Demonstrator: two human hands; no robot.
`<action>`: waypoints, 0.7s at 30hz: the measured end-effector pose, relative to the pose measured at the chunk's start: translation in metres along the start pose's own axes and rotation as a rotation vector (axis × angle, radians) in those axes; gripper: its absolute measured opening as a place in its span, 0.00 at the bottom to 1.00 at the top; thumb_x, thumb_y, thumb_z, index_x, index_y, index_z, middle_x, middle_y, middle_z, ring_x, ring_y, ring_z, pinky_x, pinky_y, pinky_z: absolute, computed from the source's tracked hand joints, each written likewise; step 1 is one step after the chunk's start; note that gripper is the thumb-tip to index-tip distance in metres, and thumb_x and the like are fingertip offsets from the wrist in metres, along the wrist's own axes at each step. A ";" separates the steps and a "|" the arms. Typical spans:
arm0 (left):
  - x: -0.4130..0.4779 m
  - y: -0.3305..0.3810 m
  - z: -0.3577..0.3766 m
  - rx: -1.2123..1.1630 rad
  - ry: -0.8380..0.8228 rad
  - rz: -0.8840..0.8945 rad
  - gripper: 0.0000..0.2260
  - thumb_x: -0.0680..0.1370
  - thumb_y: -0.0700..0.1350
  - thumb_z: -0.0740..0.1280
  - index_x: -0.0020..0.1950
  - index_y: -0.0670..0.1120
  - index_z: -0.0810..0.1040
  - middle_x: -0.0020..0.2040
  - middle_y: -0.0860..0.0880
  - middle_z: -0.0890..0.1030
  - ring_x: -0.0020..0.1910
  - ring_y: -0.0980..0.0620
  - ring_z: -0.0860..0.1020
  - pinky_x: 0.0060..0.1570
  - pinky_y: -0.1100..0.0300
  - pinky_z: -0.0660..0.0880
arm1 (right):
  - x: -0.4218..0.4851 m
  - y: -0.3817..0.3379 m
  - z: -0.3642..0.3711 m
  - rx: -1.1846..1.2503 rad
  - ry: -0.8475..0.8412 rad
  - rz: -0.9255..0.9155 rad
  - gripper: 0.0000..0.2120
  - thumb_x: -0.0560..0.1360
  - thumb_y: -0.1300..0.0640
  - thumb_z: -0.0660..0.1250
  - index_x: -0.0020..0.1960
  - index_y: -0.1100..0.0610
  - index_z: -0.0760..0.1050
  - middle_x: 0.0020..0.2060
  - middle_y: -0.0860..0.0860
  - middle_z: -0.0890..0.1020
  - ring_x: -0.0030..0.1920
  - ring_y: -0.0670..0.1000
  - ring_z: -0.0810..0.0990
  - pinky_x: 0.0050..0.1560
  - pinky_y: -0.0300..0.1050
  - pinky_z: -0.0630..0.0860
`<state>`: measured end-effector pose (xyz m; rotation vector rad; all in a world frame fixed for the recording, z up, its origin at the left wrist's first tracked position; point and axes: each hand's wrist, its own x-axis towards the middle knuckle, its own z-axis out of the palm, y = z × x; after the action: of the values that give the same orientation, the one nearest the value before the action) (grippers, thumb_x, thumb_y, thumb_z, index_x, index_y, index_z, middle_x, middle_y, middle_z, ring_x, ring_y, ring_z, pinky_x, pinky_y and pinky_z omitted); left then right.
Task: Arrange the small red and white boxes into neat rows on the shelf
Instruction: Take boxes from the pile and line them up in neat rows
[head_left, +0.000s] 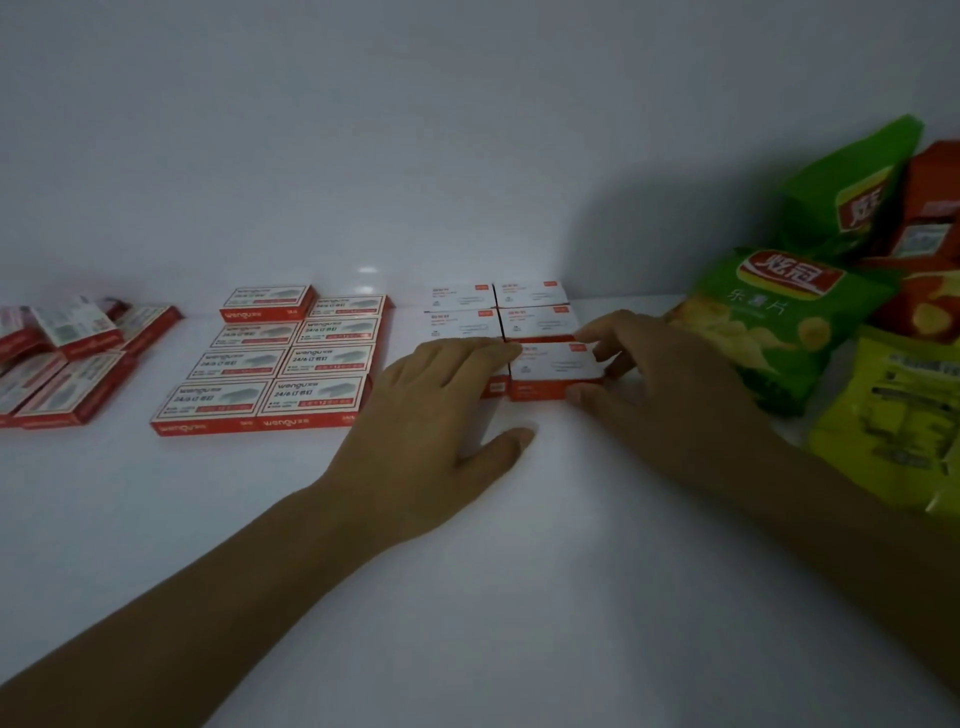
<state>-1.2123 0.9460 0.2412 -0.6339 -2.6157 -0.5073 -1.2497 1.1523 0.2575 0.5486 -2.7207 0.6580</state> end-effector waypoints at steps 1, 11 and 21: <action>0.000 0.000 0.000 0.004 0.004 0.007 0.26 0.75 0.60 0.61 0.69 0.49 0.66 0.66 0.52 0.72 0.66 0.53 0.68 0.64 0.51 0.67 | -0.001 -0.001 0.000 -0.002 0.013 -0.013 0.19 0.72 0.46 0.67 0.61 0.48 0.69 0.52 0.45 0.77 0.45 0.45 0.75 0.44 0.38 0.73; -0.001 -0.001 0.000 -0.022 -0.022 0.030 0.25 0.75 0.59 0.61 0.68 0.49 0.67 0.66 0.52 0.73 0.65 0.53 0.69 0.65 0.58 0.65 | -0.001 0.002 -0.001 -0.011 0.035 -0.025 0.13 0.72 0.48 0.69 0.54 0.50 0.74 0.41 0.45 0.75 0.40 0.45 0.75 0.38 0.38 0.71; 0.000 0.000 0.002 -0.015 -0.011 0.037 0.25 0.76 0.60 0.60 0.69 0.49 0.66 0.66 0.52 0.72 0.67 0.53 0.68 0.66 0.52 0.66 | 0.000 0.002 0.002 -0.010 0.067 -0.002 0.13 0.71 0.47 0.69 0.53 0.50 0.75 0.38 0.44 0.76 0.39 0.45 0.75 0.38 0.37 0.71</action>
<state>-1.2127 0.9464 0.2394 -0.6897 -2.6074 -0.5138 -1.2508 1.1530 0.2555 0.5169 -2.6590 0.6507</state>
